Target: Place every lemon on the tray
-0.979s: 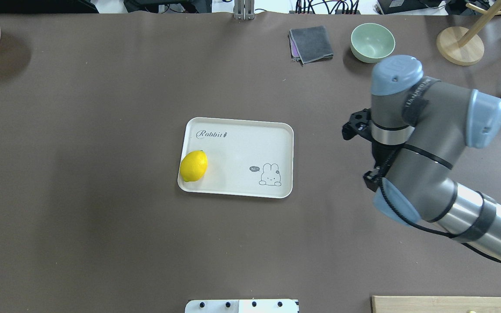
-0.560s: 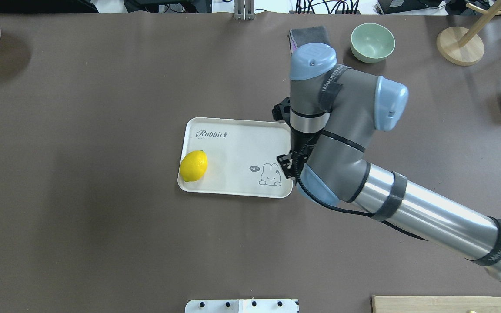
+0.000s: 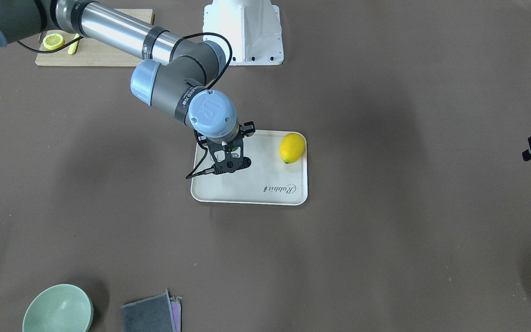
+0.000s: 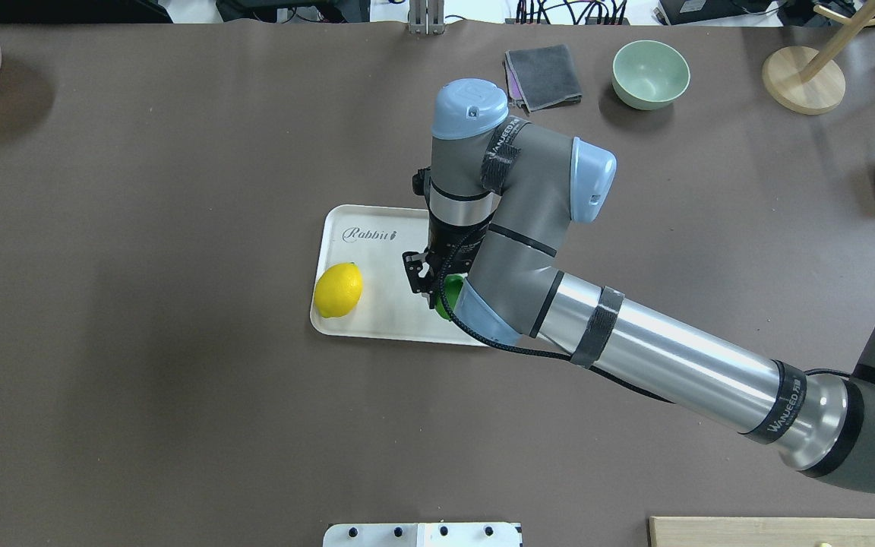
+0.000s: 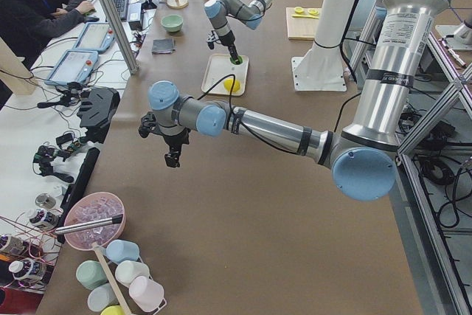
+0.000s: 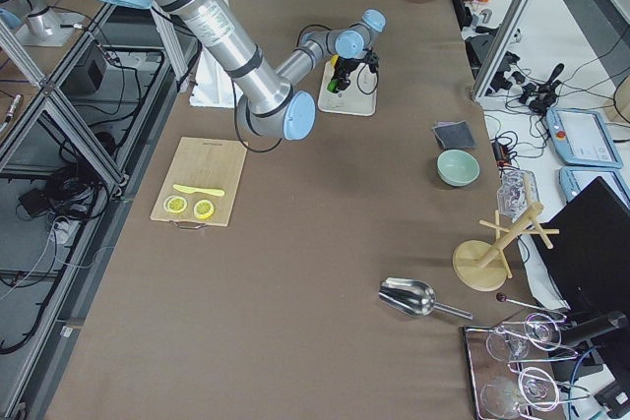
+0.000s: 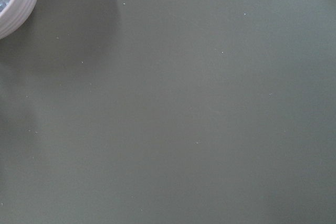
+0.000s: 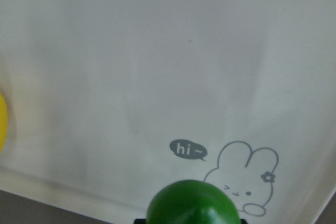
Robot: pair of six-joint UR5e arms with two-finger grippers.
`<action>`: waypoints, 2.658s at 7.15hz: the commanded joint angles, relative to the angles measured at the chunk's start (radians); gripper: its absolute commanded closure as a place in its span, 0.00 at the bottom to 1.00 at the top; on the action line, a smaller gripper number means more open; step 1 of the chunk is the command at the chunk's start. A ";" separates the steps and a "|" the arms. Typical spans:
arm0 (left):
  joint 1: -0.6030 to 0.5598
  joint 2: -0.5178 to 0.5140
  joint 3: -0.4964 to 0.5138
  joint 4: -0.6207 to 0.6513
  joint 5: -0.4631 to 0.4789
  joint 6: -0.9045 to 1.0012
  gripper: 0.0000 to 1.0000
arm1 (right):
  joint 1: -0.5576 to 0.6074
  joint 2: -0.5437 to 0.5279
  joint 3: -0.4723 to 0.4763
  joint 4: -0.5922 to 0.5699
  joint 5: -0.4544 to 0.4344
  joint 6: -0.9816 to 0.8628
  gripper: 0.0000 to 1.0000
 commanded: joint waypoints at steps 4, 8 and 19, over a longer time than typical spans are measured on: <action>0.000 0.000 -0.006 0.002 0.000 0.000 0.03 | 0.130 -0.068 0.093 -0.061 0.016 0.006 0.00; 0.000 0.000 -0.007 0.002 0.000 0.006 0.03 | 0.391 -0.510 0.391 -0.054 -0.018 -0.399 0.00; -0.189 0.171 0.014 0.109 0.009 0.244 0.03 | 1.041 -1.071 0.275 0.170 0.147 -1.019 0.00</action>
